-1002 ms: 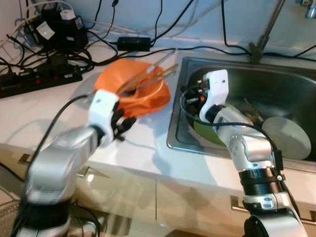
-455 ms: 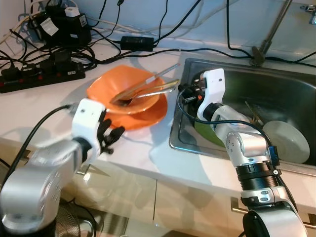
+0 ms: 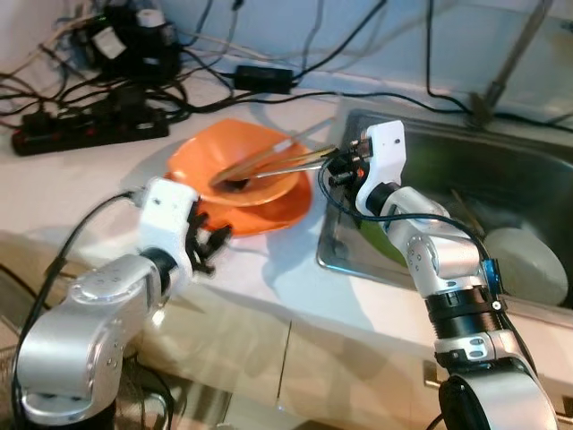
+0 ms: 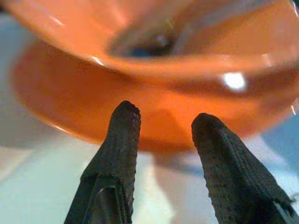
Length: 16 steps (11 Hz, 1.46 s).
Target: Kitchen organization
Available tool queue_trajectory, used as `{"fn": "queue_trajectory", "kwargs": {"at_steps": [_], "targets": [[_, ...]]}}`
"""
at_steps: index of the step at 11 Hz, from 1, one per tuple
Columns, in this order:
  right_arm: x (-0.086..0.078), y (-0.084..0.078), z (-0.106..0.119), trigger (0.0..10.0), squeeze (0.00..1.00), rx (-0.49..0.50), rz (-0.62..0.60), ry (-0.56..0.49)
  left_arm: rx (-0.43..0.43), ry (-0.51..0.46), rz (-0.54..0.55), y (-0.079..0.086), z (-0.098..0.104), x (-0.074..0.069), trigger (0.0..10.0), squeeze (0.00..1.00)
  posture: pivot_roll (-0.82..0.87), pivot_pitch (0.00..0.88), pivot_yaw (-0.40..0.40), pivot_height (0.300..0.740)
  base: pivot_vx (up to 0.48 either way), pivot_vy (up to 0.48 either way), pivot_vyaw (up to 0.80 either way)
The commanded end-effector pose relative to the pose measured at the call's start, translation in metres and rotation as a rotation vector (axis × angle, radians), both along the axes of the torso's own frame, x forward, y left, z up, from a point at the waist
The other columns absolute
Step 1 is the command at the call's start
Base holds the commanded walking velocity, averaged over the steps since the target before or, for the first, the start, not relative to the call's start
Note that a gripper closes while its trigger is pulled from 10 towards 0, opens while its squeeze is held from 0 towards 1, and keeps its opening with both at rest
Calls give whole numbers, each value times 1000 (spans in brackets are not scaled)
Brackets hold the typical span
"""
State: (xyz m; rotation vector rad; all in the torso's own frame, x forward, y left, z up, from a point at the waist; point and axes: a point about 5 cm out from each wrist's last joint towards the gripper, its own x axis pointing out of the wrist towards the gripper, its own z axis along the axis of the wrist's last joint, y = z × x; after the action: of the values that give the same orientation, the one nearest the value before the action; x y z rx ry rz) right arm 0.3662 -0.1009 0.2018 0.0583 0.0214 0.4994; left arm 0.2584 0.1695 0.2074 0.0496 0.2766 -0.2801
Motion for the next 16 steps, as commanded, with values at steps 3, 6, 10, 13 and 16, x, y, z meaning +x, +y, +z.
{"fn": "queue_trajectory", "kwargs": {"at_steps": [3, 6, 10, 13, 16], "targets": [[3, -3, 1, 10000, 0, -4, -14, -13, -7, -107, 64, 15, 20, 2, 10000, 0, 319, 63, -74, 740, 0, 0, 0], [8, -12, -1, 10000, 0, -27, -72, -13, 80, -71, 58, 33, 19, -6, 10000, 0, 330, 61, -84, 740, 0, 0, 0], [17, -59, 0, 10000, 0, -92, -343, -61, 284, -173, 368, 93, 38, -6, 10000, 0, 332, 54, -89, 740, 0, 0, 0], [12, -76, 17, 10000, 0, -8, -467, -202, 277, -553, 364, 65, 75, 15, 10000, 0, 306, 30, -85, 740, 0, 0, 0], [6, -83, 18, 10000, 0, 36, -529, -254, 312, -699, 100, -1, 81, 37, 10000, 0, 267, 15, -75, 740, 0, 0, 0]]}}
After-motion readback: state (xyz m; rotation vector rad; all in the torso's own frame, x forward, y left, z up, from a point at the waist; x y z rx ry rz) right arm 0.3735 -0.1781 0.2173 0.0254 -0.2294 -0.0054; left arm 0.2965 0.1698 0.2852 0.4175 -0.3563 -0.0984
